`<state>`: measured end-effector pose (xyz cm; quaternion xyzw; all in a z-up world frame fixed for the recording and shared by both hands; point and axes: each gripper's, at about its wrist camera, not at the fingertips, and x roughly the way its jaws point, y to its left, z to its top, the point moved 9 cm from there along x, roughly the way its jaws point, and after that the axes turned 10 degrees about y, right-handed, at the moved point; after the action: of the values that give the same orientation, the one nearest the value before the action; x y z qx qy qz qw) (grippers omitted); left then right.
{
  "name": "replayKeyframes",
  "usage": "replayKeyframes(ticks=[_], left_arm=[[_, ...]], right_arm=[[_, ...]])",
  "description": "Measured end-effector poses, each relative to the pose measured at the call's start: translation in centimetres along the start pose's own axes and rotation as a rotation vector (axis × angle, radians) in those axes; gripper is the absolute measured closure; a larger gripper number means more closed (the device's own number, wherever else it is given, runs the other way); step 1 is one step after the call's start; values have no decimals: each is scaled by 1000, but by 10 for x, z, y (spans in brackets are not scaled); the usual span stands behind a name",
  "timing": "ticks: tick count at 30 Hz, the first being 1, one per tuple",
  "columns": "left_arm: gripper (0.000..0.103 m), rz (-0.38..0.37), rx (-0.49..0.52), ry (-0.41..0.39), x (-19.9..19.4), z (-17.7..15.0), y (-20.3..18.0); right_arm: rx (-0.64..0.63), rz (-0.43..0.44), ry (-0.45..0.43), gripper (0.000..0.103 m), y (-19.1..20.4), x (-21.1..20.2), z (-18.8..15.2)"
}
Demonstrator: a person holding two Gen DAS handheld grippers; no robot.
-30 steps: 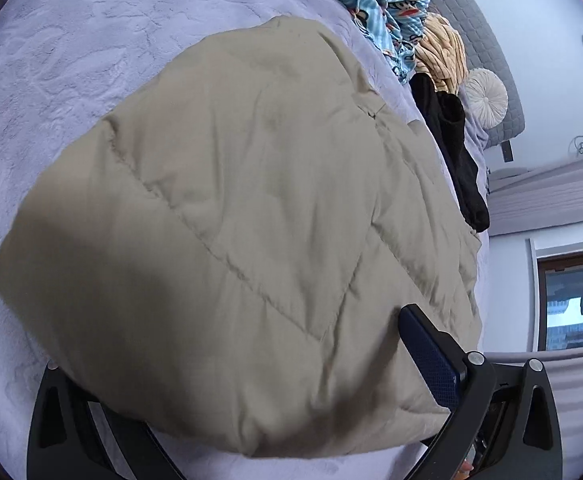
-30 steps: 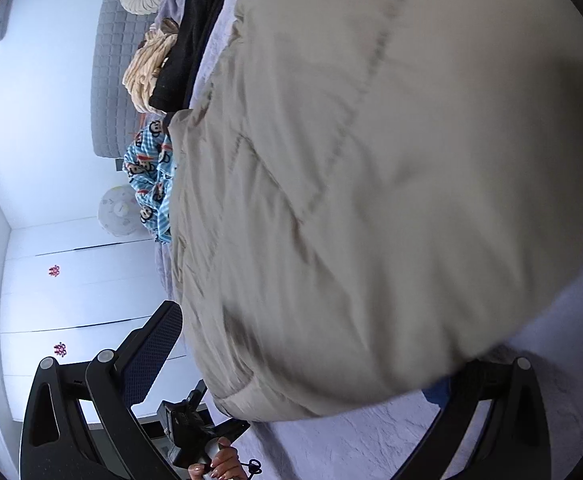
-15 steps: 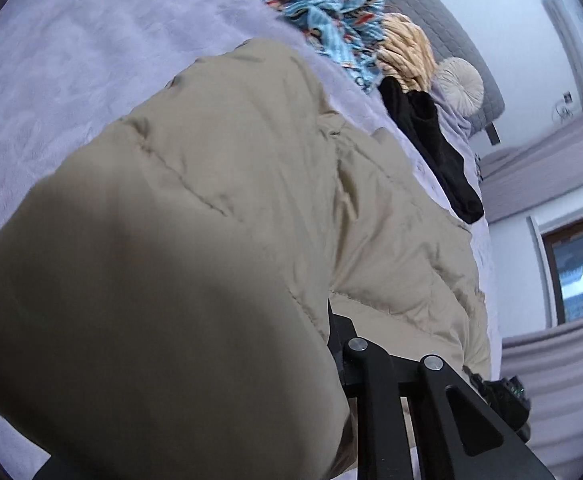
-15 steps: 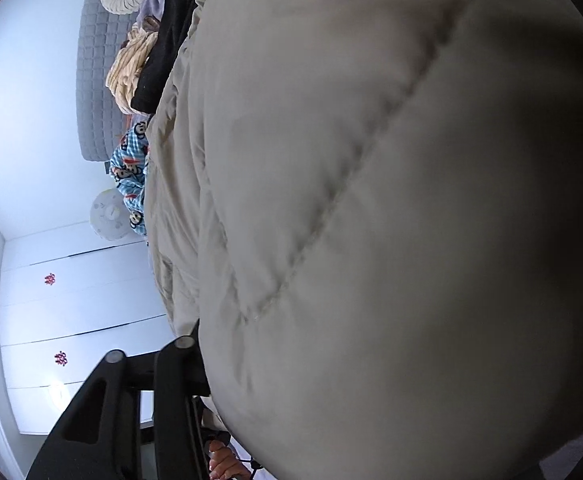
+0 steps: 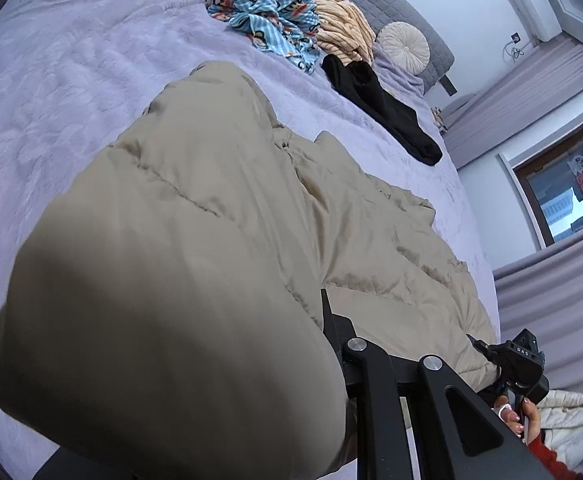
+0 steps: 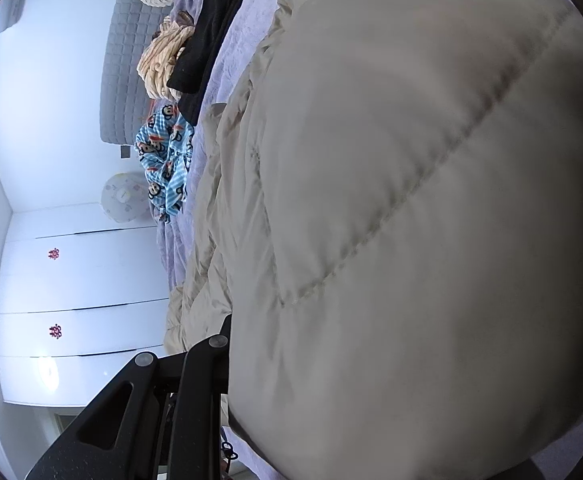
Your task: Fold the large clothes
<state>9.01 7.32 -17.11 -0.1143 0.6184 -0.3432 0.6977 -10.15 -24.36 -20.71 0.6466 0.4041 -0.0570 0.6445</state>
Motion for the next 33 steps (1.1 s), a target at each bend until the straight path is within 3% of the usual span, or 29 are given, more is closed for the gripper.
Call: replayKeyframes(ticks=[8, 14, 20, 24, 28, 31, 33], left_arm=[[82, 64, -87, 85, -2, -96, 29], [78, 100, -180, 87, 9, -109, 43], [77, 206, -197, 91, -27, -119, 50], [77, 309, -213, 67, -69, -135, 64], [77, 439, -182, -42, -112, -136, 68], [77, 408, -179, -40, -113, -129, 68], [77, 404, -165, -8, -96, -122, 68]], right_arm=[[88, -33, 58, 78, -54, -18, -71], [104, -20, 66, 76, -67, -14, -71], [103, -97, 91, 64, -59, -28, -78], [13, -211, 101, 60, -47, -55, -97], [-146, -297, 111, 66, -22, -82, -122], [-270, -262, 118, 73, 4, -90, -139], [-318, -299, 95, 73, 17, -89, -135]])
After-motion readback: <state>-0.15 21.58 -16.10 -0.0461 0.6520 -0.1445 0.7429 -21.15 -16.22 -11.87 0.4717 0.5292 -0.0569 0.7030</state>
